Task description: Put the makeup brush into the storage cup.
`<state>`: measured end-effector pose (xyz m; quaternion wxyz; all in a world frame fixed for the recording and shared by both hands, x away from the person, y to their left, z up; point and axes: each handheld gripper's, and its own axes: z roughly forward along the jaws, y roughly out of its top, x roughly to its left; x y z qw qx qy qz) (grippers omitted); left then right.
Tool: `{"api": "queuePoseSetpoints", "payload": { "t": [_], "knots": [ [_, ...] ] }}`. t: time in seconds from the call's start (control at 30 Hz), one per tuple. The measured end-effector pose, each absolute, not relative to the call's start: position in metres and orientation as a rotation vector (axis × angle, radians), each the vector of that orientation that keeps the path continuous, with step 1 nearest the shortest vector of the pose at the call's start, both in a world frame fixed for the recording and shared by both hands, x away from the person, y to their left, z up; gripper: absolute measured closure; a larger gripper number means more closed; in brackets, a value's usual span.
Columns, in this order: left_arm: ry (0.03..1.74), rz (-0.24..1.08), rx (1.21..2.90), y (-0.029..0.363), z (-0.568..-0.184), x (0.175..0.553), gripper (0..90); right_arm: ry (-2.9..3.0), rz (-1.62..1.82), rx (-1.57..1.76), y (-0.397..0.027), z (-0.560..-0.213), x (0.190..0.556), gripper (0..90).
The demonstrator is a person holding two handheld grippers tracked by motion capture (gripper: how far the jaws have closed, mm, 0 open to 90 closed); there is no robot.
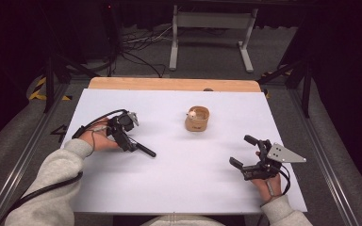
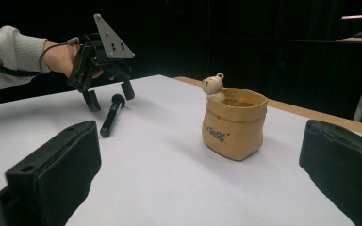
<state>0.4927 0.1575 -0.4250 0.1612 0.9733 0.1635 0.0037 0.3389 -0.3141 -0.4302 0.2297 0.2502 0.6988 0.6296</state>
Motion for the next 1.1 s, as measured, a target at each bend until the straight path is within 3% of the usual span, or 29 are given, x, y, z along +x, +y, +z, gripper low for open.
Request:
{"api": "queuePoseSetpoints", "payload": {
  "t": [0.5,1.07,1.1],
  "knots": [
    [0.437,0.013,2.815,0.1566,-0.4285,0.4916,16.1,1.924,1.729,0.699,-0.3149,-0.4306,0.3394,0.0],
    [0.35,0.036,2.878,0.1599,-0.4257,0.4889,58.1,1.932,1.724,0.702,-0.3148,-0.4312,0.3399,0.0],
    [0.343,0.039,2.884,0.1596,-0.4252,0.4883,64.5,1.931,1.723,0.703,-0.315,-0.4312,0.3399,0.0]
  ]
}}
